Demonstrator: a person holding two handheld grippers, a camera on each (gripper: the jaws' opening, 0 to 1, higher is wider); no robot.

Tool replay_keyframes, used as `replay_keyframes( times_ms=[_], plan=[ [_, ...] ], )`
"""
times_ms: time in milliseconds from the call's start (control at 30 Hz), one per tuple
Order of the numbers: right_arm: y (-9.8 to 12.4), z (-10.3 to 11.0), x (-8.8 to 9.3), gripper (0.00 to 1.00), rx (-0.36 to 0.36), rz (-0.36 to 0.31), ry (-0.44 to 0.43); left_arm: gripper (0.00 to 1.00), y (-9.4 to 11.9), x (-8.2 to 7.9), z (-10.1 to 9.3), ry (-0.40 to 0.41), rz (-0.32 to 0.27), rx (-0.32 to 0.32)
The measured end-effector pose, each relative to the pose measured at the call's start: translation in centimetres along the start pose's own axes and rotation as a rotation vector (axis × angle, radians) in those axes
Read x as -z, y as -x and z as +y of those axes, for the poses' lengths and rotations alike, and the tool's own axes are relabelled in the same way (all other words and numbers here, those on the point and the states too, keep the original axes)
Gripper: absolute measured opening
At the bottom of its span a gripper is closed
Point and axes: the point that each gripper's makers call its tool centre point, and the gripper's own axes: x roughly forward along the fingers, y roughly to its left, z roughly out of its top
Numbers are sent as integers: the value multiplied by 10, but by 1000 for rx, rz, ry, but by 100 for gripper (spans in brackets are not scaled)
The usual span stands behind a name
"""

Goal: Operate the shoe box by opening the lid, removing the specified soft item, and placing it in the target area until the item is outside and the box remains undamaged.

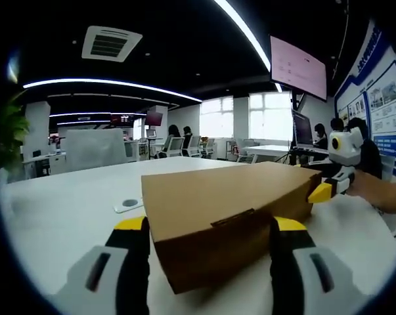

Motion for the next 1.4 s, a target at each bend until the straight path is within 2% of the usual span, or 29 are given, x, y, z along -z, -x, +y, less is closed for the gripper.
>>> replay_keyframes(
  times_ms=[1400],
  plan=[
    [8,12,1,89,-36,-18,8,75,19,4,-7,-4,-5,-35]
  ],
)
